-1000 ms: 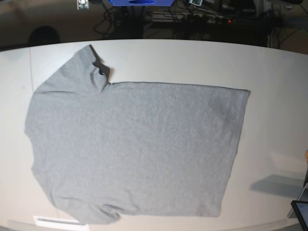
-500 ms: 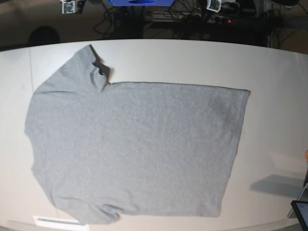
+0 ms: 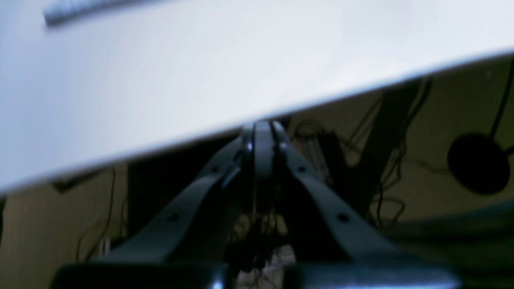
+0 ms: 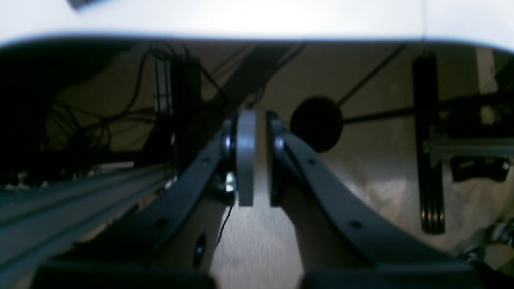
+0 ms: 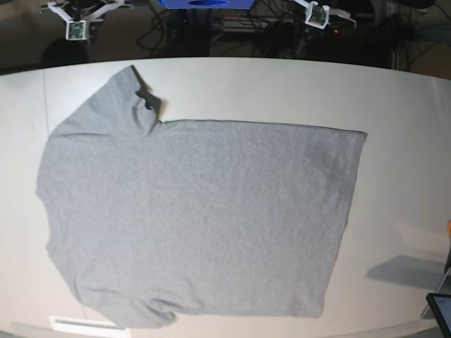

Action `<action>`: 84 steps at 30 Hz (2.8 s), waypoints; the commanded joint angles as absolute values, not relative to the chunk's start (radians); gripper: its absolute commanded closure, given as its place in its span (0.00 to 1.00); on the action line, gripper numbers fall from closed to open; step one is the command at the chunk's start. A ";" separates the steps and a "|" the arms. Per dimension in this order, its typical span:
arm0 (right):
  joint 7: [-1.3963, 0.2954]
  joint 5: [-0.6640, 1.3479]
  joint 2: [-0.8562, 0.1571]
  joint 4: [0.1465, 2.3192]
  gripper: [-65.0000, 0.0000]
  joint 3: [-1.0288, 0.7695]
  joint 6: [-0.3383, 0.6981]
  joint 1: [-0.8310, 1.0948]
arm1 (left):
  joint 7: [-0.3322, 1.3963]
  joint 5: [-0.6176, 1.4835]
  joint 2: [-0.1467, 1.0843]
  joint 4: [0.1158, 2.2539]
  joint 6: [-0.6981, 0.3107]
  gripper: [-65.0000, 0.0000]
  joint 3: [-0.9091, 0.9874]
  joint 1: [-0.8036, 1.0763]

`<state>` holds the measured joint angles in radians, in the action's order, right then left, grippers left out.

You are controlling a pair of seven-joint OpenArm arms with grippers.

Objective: Fold the T-shirt properly
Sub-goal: 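Lower the right gripper onto the shirt's shoulder edge and pinch it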

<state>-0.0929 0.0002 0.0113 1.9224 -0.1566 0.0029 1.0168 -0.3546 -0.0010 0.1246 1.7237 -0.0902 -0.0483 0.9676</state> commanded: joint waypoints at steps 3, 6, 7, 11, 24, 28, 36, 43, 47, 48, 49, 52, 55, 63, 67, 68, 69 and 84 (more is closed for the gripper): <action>-0.068 0.004 0.010 1.968 0.91 -0.150 0.002 1.030 | -0.383 0.001 0.128 1.790 -0.073 1.00 -0.027 0.992; -0.068 0.004 0.005 1.975 0.91 -0.113 0.004 1.006 | -0.383 0.001 0.127 1.808 -0.025 1.00 0.027 0.987; -0.068 0.004 0.005 1.975 0.91 -0.097 0.004 0.997 | -0.383 0.001 0.127 1.816 -0.021 1.00 0.050 0.975; -0.070 0.004 0.005 1.977 0.91 -0.031 0.007 0.967 | -0.344 0.001 0.127 1.821 -0.021 1.00 0.147 0.961; -0.154 0.271 0.019 1.998 0.90 -0.039 0.137 0.918 | -0.318 0.001 0.127 1.822 -0.022 1.00 0.220 0.929; -0.156 0.357 -0.004 1.998 0.63 -0.041 0.193 0.926 | -0.312 0.001 0.127 1.821 -0.022 1.00 0.220 0.903; -0.156 0.760 -0.114 1.997 0.48 -0.044 0.274 0.941 | -0.312 0.001 0.127 1.819 -0.022 1.00 0.220 0.889; -0.156 0.981 -0.217 1.979 0.48 -0.044 0.185 0.912 | -0.314 0.002 0.127 1.819 -0.022 1.00 0.222 0.889; -0.156 0.983 -0.214 1.948 0.48 -0.044 0.147 0.906 | -0.314 0.002 0.127 1.819 -0.022 1.00 0.222 0.889; -0.156 0.983 -0.214 1.937 0.48 -0.044 0.145 0.905 | -0.314 0.002 0.127 1.819 -0.022 1.00 0.222 0.889; -0.156 0.984 -0.214 1.928 0.48 -0.044 0.145 0.905 | -0.314 0.002 0.127 1.819 -0.022 1.00 0.222 0.889; -0.156 0.984 -0.214 1.923 0.47 -0.044 0.145 0.905 | -0.314 0.002 0.127 1.819 -0.022 1.00 0.222 0.889; -0.165 0.984 -0.214 1.923 0.47 -0.044 0.145 0.900 | -0.312 0.002 0.127 1.819 -0.022 1.00 0.222 0.888; -0.217 0.989 -0.182 1.885 0.47 -0.044 0.145 0.865 | -0.312 0.002 0.127 1.819 -0.022 1.00 0.222 0.888; -0.217 0.990 -0.182 1.860 0.47 -0.044 0.145 0.857 | -0.312 0.002 0.127 1.819 -0.022 1.00 0.222 0.888; -0.217 0.990 -0.182 1.854 0.47 -0.044 0.145 0.852 | -0.312 0.002 0.127 1.819 -0.022 1.00 0.222 0.888; -0.217 0.990 -0.182 1.847 0.47 -0.044 0.145 0.848 | -0.312 0.002 0.127 1.819 -0.022 1.00 0.223 0.888; -0.285 0.990 -0.177 1.831 0.50 -0.036 0.148 0.773 | -0.312 0.002 0.127 1.819 -0.022 1.00 0.223 0.888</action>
<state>-0.2905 0.9886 -0.1730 1.8210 -0.0360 0.1398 0.7620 -0.2844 -0.0029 0.1223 1.8046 -0.0303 0.2161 0.8757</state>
